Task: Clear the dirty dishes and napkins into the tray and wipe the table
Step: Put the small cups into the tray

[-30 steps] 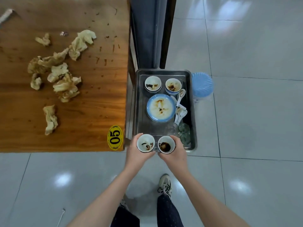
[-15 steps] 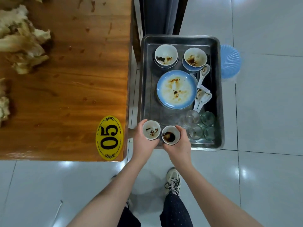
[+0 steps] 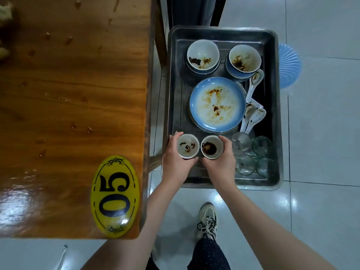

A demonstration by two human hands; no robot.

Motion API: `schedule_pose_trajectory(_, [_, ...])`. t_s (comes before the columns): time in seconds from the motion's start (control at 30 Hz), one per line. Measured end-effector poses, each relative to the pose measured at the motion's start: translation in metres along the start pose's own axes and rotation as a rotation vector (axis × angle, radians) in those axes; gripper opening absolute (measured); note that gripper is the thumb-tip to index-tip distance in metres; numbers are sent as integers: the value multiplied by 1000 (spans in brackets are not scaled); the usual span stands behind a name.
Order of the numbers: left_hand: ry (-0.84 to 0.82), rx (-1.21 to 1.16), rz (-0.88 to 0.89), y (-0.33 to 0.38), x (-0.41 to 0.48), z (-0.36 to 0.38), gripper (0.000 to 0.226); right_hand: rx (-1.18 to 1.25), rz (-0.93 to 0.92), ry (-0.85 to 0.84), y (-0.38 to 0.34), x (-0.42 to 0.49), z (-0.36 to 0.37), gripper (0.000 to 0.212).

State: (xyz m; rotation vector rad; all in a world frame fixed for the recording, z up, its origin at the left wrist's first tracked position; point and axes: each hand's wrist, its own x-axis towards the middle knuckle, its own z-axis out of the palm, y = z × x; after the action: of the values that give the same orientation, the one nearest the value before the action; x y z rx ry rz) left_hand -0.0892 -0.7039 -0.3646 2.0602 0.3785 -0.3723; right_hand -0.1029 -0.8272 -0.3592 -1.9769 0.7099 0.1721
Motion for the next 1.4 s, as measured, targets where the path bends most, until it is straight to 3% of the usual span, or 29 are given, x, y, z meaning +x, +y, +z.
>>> schedule_pose_trajectory(0.6, [-51,-17,-10,5,-5,-10,96,-30,43,-11,-7,-18,-2,87])
schedule_pose_trajectory(0.9, [-108,29,12,16,-68,-39,86,33,40,-19,-29,-69,-28,74])
schedule_pose_trajectory(1.13, [-168,-70,-35,57,-135,-66,68,-10,31,-12,-72,-122,-75,67])
schedule_pose_trajectory(1.4, [-81,-226,3,130,-181,-118,57,15,-67,11,-137,-172,-119,59])
